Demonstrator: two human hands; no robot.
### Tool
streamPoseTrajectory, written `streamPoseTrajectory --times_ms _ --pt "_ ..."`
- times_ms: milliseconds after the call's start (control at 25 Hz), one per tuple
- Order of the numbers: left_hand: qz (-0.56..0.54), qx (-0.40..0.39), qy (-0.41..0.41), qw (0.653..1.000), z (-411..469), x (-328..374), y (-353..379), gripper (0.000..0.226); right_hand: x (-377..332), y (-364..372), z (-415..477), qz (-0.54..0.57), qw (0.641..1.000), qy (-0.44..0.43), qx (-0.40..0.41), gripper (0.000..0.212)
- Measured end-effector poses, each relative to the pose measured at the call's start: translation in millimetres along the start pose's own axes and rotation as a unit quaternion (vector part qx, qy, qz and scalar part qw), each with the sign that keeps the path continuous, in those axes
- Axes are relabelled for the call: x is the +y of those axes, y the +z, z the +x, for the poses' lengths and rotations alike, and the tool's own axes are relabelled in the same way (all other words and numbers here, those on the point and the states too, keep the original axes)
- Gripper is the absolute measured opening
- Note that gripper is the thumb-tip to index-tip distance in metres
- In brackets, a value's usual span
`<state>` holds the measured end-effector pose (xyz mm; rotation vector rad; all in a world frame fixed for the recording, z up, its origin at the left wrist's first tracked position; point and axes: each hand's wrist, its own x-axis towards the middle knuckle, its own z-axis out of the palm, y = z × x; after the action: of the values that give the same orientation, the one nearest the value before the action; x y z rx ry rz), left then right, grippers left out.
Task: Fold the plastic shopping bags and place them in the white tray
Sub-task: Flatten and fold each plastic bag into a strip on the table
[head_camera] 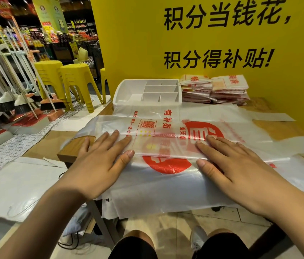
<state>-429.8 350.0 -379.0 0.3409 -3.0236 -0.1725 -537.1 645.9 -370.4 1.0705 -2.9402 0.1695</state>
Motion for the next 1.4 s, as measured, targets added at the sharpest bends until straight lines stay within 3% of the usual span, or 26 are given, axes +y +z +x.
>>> streamPoseTrajectory --times_ms 240,440,600,760,960,1120,1280,1400 --pt "0.029 0.012 0.013 0.999 5.3 15.5 -4.7 0.088 5.8 0.7 7.2 -0.011 1.0 -0.014 0.004 0.079" --pt "0.004 -0.031 0.119 0.992 17.1 68.1 7.4 0.062 5.5 1.6 9.0 0.003 1.0 -0.018 -0.024 0.077" --pt "0.021 -0.046 0.074 0.996 15.2 56.1 11.6 0.063 20.8 -1.9 9.0 0.024 0.998 0.0 -0.054 0.071" --pt "0.027 -0.057 0.008 0.998 8.5 19.5 -1.4 0.075 57.9 -14.1 -3.8 0.038 0.994 0.065 -0.076 0.084" --pt "0.016 -0.09 0.013 0.996 11.4 18.3 -7.2 0.086 60.3 -13.2 -4.2 0.002 0.994 0.067 -0.091 0.085" --pt "0.076 -0.072 0.087 0.991 27.0 21.3 -21.9 0.098 47.1 -21.7 8.7 -0.051 0.999 -0.004 -0.008 0.091" --pt "0.093 -0.126 0.156 0.975 41.2 16.0 -41.0 0.067 30.5 -31.5 13.8 -0.067 0.995 -0.069 -0.004 0.067" --pt "0.109 -0.103 0.181 0.972 47.6 10.2 -47.4 0.063 29.1 -35.8 18.1 -0.122 0.989 -0.082 0.021 0.057"
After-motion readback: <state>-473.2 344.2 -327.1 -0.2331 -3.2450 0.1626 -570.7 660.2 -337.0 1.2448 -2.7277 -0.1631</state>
